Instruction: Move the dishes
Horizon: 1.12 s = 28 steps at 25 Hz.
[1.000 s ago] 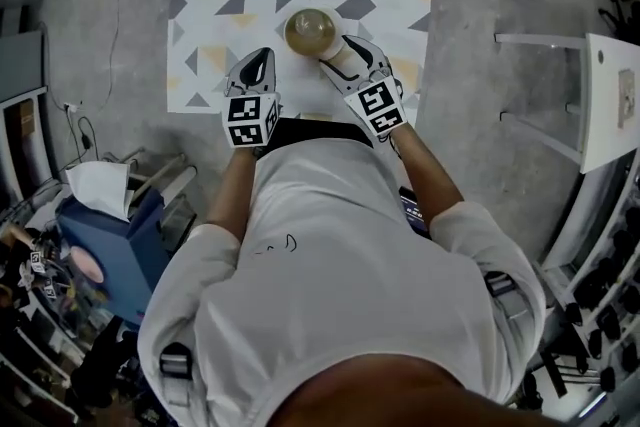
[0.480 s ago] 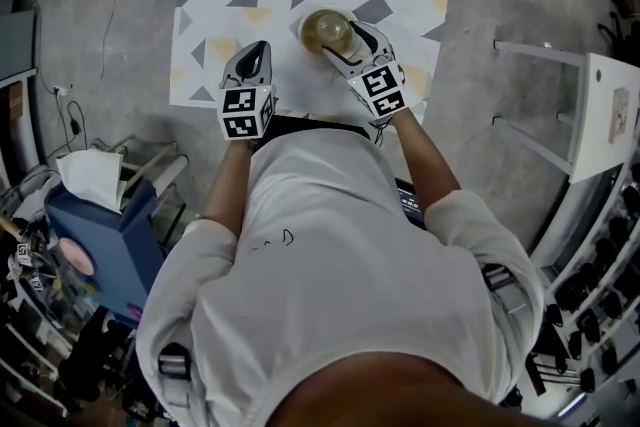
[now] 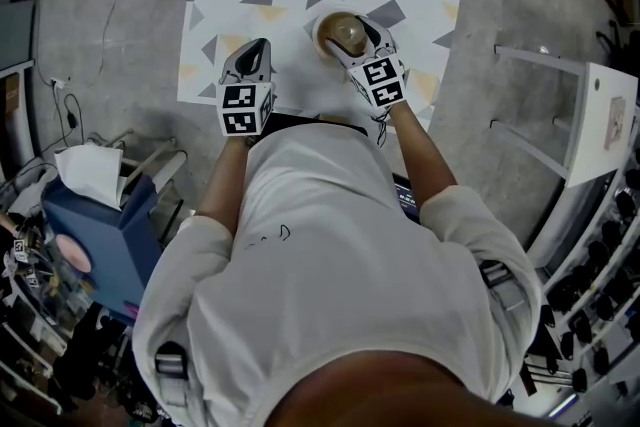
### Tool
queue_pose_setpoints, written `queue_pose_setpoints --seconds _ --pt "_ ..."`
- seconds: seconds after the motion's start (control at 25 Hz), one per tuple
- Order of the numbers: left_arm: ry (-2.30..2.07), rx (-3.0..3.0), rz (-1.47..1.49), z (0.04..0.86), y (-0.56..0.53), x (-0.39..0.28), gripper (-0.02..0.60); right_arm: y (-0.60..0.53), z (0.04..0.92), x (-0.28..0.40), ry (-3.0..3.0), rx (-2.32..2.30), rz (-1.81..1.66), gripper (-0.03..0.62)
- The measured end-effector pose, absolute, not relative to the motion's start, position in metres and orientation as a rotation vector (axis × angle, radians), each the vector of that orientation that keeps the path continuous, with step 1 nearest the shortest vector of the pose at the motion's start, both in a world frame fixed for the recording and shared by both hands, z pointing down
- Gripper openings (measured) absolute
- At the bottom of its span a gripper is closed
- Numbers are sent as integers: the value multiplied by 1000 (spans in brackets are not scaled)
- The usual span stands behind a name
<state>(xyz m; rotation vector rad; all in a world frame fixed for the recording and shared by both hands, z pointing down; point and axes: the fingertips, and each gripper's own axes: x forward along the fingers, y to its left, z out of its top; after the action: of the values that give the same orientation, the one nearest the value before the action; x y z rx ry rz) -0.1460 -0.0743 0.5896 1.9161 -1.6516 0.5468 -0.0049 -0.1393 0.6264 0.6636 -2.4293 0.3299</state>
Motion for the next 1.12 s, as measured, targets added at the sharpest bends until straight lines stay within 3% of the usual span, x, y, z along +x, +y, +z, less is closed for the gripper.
queue_pose_setpoints --seconds 0.24,1.12 --pt "-1633 1932 546 592 -77 -150 21 -143 626 -10 -2408 705 339 281" --pt "-1507 2117 524 578 -108 -114 21 -141 575 3 -2428 831 301 275"
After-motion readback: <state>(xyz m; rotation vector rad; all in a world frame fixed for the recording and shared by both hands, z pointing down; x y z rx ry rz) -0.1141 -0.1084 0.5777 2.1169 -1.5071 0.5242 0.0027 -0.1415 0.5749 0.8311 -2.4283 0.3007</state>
